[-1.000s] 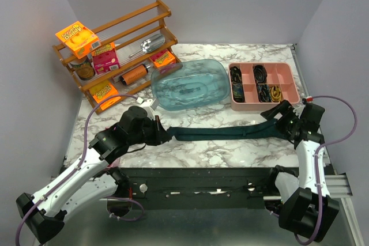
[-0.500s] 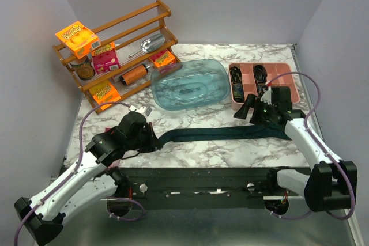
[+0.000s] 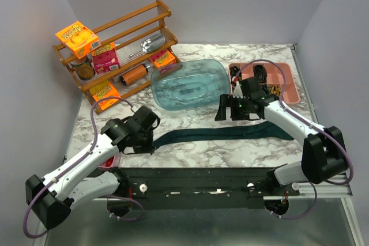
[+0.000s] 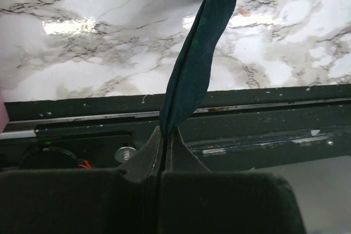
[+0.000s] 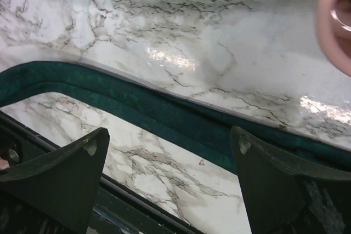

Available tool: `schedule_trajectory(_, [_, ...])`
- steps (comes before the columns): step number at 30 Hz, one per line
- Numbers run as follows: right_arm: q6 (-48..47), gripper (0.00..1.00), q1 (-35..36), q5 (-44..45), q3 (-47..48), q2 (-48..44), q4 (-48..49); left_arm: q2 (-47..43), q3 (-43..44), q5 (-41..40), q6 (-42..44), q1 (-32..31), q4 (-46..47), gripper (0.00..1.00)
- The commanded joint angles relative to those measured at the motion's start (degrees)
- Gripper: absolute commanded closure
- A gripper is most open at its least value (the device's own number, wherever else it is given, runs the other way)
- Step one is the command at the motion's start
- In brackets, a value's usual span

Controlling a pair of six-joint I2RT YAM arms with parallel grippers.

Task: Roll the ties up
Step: Place the tie at the center of the board.

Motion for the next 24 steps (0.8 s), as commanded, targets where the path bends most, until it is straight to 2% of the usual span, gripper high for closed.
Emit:
schedule_trajectory(1, [-3.9, 0.01, 2.7, 1.8, 3.8, 3.9, -3.1, 5.4, 2.7, -3.3, 2.0, 0.2, -5.9, 1.00])
schedule_trajectory(6, [-4.0, 0.01, 3.4, -0.8, 4.3, 5.5, -3.1, 10.4, 3.9, -1.6, 7.2, 2.1, -6.1, 0.97])
schedule_trajectory(14, [-4.3, 0.01, 4.5, -1.2, 3.6, 5.5, -3.4, 16.6, 8.6, 0.3, 17.1, 12.9, -6.0, 0.94])
schedule_trajectory(17, [-4.4, 0.01, 4.6, -1.3, 3.5, 5.4, -3.5, 19.8, 9.8, 1.1, 20.3, 14.4, -6.6, 0.91])
schedule_trajectory(20, [-4.7, 0.01, 4.6, -1.2, 3.5, 5.1, -3.8, 22.7, 9.3, 2.1, 22.5, 14.8, -6.4, 0.83])
schedule_trajectory(22, [-4.7, 0.01, 4.6, -1.2, 3.5, 4.9, -4.0, 24.9, 9.6, 3.9, 23.0, 15.0, -5.8, 0.66])
schedule_trajectory(24, [-4.7, 0.01, 4.6, -1.2, 3.5, 4.8, -4.2, 26.5, 10.7, 0.2, 23.0, 15.1, -6.7, 0.51])
